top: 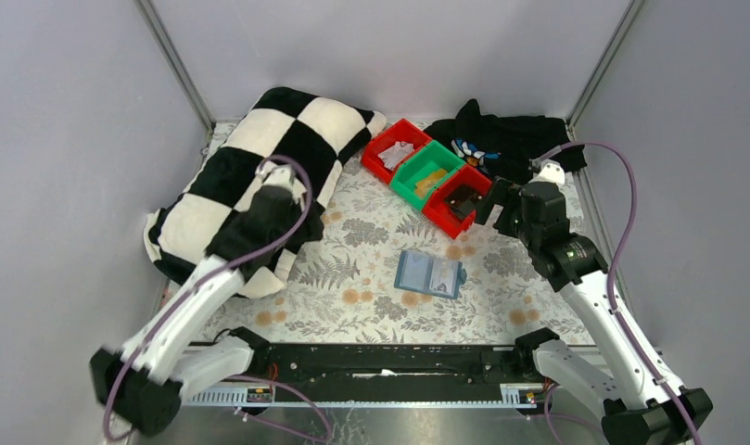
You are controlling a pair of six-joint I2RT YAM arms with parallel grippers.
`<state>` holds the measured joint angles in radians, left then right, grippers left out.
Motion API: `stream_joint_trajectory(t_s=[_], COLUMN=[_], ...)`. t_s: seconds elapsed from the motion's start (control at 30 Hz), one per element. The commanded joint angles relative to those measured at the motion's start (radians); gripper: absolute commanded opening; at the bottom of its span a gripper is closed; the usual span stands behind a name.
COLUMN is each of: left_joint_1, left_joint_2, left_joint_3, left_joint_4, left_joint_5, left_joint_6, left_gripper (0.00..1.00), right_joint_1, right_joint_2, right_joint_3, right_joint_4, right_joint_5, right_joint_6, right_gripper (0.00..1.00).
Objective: Take the credit cards out of the card holder
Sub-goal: Reset both arms
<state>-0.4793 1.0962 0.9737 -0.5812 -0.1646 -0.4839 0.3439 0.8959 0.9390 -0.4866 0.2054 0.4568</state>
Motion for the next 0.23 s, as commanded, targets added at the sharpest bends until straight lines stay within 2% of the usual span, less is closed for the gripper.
stream_joint_trajectory(t_s=[0.0, 0.1, 0.2], left_joint_1=[-0.005, -0.005, -0.005], left_joint_2=[-0.316, -0.431, -0.476], left_joint_3=[-0.144, -0.204, -0.213], left_joint_4=[0.047, 0.047, 0.037], left_joint_5=[-0.063, -0.071, -0.085], left_joint_6=[-0.045, -0.046, -0.055], left_gripper=[0.74, 0.79, 0.81], right_joint_1=[0.0, 0.0, 0.001], right_joint_2=[-0.048, -0.065, -0.073], right_joint_3=[-0.049, -0.09, -0.115], right_joint_4=[0.045, 0.084, 0.113], right_joint_5=[0.085, 0.067, 0.055], right_joint_6=[0.027, 0.048, 0.063], right_gripper=[1.0, 1.0, 1.0])
